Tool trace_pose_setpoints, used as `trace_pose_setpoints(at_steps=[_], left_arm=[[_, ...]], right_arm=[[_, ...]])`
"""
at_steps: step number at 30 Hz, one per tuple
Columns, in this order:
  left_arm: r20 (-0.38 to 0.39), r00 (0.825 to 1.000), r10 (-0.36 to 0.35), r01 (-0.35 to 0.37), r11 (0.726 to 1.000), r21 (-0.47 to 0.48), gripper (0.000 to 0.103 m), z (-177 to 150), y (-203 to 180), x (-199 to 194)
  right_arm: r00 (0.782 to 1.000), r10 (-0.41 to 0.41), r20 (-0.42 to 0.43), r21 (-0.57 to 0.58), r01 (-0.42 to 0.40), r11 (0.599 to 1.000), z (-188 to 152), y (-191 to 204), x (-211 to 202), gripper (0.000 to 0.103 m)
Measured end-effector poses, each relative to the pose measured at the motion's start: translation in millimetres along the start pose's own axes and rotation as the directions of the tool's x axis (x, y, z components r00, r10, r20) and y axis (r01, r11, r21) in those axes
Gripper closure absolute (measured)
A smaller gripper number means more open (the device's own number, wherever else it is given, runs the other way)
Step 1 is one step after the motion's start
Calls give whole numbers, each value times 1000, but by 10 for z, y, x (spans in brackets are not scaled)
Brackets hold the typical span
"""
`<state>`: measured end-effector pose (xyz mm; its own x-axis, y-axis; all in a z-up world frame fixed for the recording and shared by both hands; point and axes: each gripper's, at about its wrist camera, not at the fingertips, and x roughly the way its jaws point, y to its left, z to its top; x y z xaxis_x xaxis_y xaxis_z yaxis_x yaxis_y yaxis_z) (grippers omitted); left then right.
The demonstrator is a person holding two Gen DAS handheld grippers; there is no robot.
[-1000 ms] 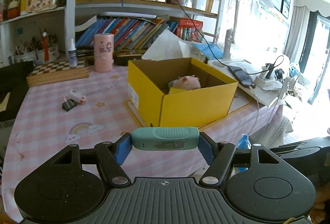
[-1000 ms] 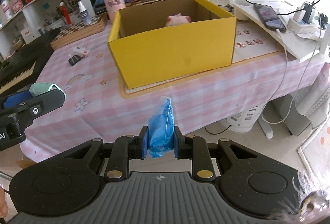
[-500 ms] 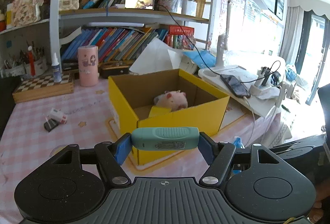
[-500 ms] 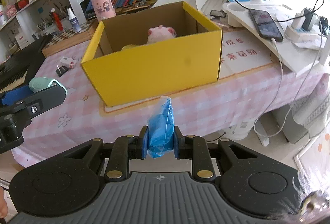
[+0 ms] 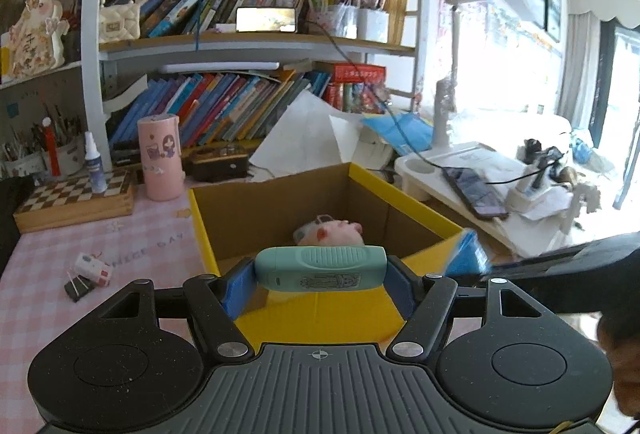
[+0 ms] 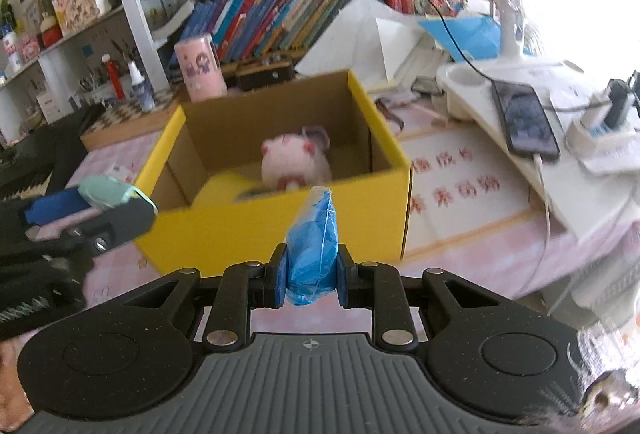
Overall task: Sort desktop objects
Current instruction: 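Open the left tool to drop the block while the right tool drops the blue bag into the box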
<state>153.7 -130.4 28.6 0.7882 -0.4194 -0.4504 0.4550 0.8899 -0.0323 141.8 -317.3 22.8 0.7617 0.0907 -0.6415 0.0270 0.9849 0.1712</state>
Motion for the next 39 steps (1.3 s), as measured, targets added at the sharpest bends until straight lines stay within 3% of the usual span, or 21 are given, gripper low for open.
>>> trace_pose_setpoints(at_steps=[7, 20, 27, 35, 39], left_arm=[[-6, 1000, 30, -30, 999, 14, 33, 139, -140, 335], [-146, 989, 34, -33, 999, 7, 33, 157, -253, 933], [-196, 980, 18, -21, 1000, -14, 33, 161, -257, 1092], [-222, 975, -1, -13, 998, -61, 32, 162, -201, 1194], [-215, 976, 18, -33, 998, -62, 29, 149, -216, 1180]], right_arm=[[998, 51, 38, -24, -50, 998, 330, -158, 139, 82], [992, 113, 52, -95, -108, 990, 865, -362, 610, 82], [986, 162, -41, -223, -167, 960, 1060, -288, 1027, 82], [973, 151, -173, -396, -209, 894, 1150, -17, 1576, 82], [972, 136, -190, -457, -210, 864, 1172, 30, 1711, 82]])
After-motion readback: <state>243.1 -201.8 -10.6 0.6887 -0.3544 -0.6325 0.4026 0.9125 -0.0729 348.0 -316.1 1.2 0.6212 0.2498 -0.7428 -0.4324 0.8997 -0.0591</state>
